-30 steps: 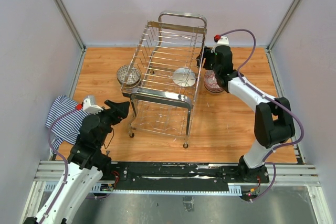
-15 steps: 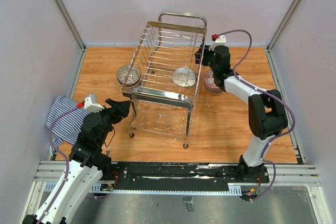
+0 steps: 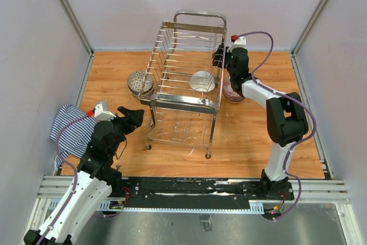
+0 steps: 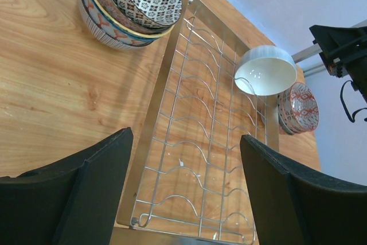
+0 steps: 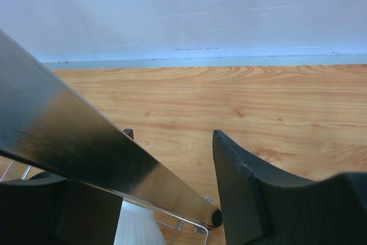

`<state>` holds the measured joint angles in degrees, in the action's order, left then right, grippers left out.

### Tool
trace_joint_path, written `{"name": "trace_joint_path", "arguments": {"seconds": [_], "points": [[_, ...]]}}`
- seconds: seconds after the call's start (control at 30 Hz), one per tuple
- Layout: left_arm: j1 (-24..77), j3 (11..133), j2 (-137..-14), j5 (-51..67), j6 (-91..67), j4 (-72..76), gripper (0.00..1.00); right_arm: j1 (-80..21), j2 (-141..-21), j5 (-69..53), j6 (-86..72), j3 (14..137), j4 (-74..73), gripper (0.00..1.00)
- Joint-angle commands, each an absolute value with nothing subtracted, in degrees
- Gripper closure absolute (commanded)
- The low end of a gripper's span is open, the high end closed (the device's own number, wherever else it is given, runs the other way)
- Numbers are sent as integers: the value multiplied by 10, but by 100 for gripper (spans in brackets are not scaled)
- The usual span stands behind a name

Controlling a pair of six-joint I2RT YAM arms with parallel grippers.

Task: Unload the bowls from the dish rack
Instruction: Adjust the dish rack at the center of the board.

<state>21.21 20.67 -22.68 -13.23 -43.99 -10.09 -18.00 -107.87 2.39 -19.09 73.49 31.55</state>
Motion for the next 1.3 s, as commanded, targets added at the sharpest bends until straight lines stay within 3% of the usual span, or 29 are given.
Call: {"name": "trace_joint_path", "arguments": {"seconds": [0.0,0.73,1.0,1.27], "points": [[216,220,-230,-137,-435,-74,20,-147,-1106,74,-210,777,319,42],[216,228,-270,-124,-418,-41,19,-146,-1211,155,-251,922,255,42],[216,215,-293,39,-368,57,18,-147,-1219,153,-253,937,247,42],[216,187,-228,119,-356,108,17,-147,-1216,150,-254,939,237,41]]}}
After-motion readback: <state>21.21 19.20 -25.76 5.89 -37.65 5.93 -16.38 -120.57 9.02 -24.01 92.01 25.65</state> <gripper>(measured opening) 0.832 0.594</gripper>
